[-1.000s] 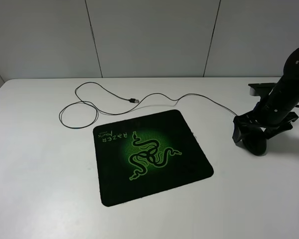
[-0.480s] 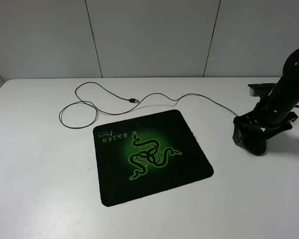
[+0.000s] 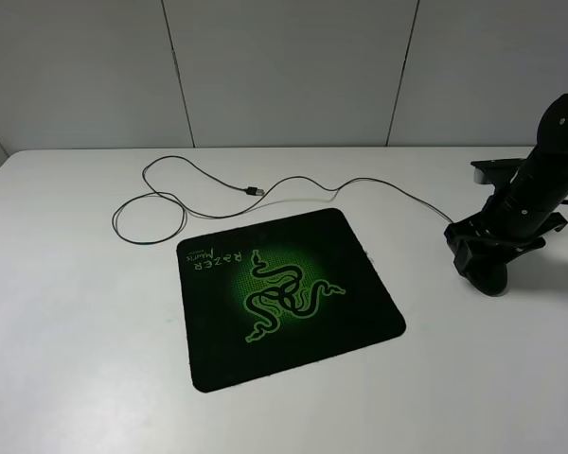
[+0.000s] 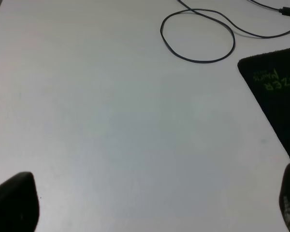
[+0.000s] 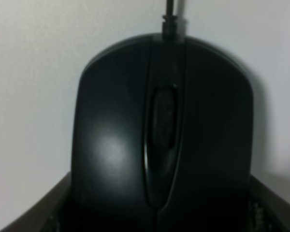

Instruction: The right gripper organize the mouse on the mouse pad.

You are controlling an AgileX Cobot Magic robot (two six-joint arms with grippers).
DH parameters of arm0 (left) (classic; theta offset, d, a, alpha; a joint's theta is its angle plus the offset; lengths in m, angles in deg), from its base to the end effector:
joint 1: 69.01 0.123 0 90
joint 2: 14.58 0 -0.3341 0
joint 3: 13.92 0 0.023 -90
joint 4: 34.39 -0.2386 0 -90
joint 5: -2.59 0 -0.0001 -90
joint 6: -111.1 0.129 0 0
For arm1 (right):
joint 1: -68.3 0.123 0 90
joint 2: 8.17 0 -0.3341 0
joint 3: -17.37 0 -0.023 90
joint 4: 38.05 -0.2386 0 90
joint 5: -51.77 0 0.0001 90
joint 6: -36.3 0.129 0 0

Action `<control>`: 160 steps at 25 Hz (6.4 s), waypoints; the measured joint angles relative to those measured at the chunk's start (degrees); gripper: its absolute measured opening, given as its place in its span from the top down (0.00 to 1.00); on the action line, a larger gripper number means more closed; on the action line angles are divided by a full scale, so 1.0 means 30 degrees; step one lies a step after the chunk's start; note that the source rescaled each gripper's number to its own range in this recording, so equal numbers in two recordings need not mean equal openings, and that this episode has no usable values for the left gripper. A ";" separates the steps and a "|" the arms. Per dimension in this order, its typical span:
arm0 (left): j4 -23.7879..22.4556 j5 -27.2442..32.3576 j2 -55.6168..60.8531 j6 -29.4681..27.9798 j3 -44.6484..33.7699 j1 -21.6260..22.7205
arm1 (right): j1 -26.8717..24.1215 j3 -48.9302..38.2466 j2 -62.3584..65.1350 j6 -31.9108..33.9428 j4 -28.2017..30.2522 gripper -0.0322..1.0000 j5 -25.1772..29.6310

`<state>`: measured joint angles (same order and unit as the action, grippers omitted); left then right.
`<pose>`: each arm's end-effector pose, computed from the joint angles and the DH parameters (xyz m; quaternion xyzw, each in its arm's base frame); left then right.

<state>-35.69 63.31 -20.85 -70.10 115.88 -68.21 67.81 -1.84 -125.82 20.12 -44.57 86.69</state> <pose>-0.0313 0.0021 0.2514 -0.0153 0.8533 0.0095 0.5211 0.3537 0.0054 0.1332 -0.0922 0.9925 0.0251 0.0760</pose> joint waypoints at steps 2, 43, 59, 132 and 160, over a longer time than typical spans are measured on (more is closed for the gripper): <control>0.0000 0.0000 0.0000 0.0000 0.0000 0.0000 | 0.0000 0.0000 0.0000 0.0000 0.0000 0.97 0.0049; 0.0000 0.0000 0.0000 0.0000 0.0000 0.0000 | 0.4790 0.0866 0.3967 0.4861 -0.0574 0.97 0.4800; 0.0000 0.0000 0.0000 0.0000 0.0000 0.0000 | 1.1283 0.2867 0.3843 1.0102 0.1103 0.97 0.5053; 0.0000 0.0000 0.0000 0.0000 0.0000 0.0000 | 1.3767 0.9897 -0.3631 0.9943 0.1084 0.00 0.7462; 0.0000 0.0000 0.0000 0.0000 0.0000 0.0000 | 1.3767 0.9230 0.1779 0.9009 0.0859 0.00 1.1469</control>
<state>-35.69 63.31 -20.85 -70.10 115.88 -68.21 109.11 25.85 -120.48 47.15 -41.99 121.09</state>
